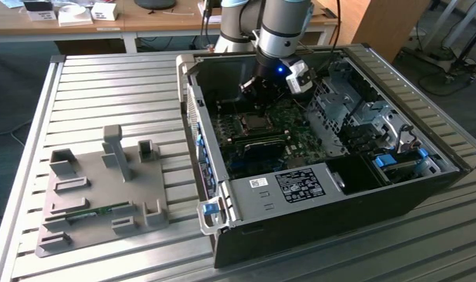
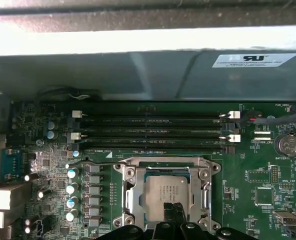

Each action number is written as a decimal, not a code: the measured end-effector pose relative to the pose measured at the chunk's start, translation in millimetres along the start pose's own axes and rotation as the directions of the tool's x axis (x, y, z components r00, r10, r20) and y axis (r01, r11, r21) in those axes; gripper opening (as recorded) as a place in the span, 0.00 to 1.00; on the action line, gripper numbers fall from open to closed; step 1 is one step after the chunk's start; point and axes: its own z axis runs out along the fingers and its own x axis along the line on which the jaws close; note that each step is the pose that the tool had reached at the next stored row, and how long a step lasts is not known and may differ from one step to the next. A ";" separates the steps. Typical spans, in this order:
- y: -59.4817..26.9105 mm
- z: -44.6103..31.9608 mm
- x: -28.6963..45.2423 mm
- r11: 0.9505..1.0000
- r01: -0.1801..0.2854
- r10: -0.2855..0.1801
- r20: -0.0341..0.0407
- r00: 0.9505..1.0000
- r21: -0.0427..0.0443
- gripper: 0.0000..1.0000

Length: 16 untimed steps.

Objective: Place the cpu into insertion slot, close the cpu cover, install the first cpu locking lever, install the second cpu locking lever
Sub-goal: 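Close the cpu cover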

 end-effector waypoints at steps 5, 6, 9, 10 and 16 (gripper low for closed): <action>0.0 0.4 1.6 1.000 0.000 0.000 0.000 1.000 0.000 0.11; 0.0 0.5 3.2 1.000 0.000 0.000 0.000 1.000 0.000 0.11; 0.0 0.5 6.4 1.000 0.000 0.000 0.001 1.000 0.000 0.11; 0.0 0.5 6.4 1.000 0.000 0.000 0.001 1.000 0.000 0.11; 0.0 0.8 12.4 1.000 0.000 0.000 0.001 1.000 0.000 0.11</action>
